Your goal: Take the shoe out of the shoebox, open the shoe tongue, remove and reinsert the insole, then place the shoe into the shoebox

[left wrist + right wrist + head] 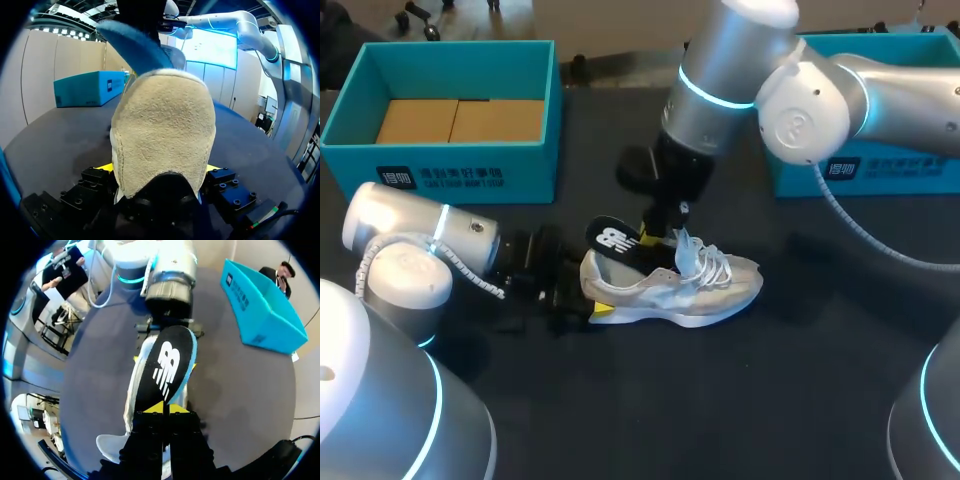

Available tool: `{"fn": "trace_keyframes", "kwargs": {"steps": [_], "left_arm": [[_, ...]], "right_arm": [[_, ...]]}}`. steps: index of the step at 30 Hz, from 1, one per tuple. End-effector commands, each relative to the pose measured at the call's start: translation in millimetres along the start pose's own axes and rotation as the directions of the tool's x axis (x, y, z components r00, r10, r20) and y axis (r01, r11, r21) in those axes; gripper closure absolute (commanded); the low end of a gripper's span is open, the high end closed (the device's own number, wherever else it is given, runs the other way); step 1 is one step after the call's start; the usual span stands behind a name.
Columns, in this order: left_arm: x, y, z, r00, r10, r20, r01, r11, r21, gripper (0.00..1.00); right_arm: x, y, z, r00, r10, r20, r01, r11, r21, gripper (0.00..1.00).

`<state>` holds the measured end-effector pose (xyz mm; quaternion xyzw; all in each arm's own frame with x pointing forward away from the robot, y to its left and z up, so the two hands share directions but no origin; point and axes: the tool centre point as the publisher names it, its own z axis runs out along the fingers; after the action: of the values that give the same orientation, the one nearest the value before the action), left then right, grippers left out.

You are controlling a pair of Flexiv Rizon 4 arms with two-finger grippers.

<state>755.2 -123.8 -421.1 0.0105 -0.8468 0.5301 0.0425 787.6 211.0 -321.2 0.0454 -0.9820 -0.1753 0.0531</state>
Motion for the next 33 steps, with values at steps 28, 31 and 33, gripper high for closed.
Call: {"fn": "trace_keyframes", "kwargs": {"steps": [28,31,33], "left_arm": [[-0.5,-0.3,-0.5,1.0,-0.001,-0.001,0.001,1.0,-0.003,1.0],[-0.5,-0.3,-0.5,1.0,-0.001,-0.001,0.001,1.0,-0.003,1.0],[-0.5,-0.3,-0.5,1.0,-0.001,-0.001,0.001,1.0,-0.003,1.0]], "right_arm": [[5.7,33.2,11.7,0.994,-0.017,-0.106,-0.008,0.973,-0.231,0.54],[4.0,31.8,7.3,0.991,-0.028,-0.134,-0.011,0.96,-0.279,0.54],[3.8,31.3,2.9,0.985,-0.042,-0.168,-0.014,0.947,-0.32,0.53]]}}
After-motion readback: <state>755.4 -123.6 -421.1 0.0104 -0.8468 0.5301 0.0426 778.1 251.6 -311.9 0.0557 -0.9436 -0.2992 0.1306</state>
